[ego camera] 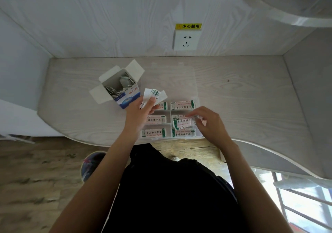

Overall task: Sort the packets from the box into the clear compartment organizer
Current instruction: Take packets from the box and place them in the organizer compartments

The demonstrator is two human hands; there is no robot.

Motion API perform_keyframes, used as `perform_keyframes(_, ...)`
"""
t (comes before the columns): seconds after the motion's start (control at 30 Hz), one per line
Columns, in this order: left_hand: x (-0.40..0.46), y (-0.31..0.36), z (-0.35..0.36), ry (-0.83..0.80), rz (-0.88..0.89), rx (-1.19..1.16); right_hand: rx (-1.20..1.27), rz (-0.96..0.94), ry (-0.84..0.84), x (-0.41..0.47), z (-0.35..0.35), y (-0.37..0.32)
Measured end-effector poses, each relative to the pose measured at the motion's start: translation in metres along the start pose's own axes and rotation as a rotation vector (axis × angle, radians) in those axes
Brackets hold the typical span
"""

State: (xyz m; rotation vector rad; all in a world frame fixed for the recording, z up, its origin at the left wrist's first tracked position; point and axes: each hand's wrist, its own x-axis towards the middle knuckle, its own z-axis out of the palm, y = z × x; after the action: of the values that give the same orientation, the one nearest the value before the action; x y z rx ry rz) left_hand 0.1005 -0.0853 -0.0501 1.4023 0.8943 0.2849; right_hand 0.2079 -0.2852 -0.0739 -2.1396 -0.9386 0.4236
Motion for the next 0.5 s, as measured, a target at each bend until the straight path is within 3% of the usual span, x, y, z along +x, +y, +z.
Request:
perform_keyframes(0.27,-0.004,0.002,0.008,-0.023,-0.014,0.093,-0.186,-0.034,-0.053,-0.018,0.013,0.0)
perform_keyframes(0.5,-0.012,0.003,0.012,-0.021,-0.019,0.035,-0.619,-0.061,-0.231,-0.019,0.019,-0.007)
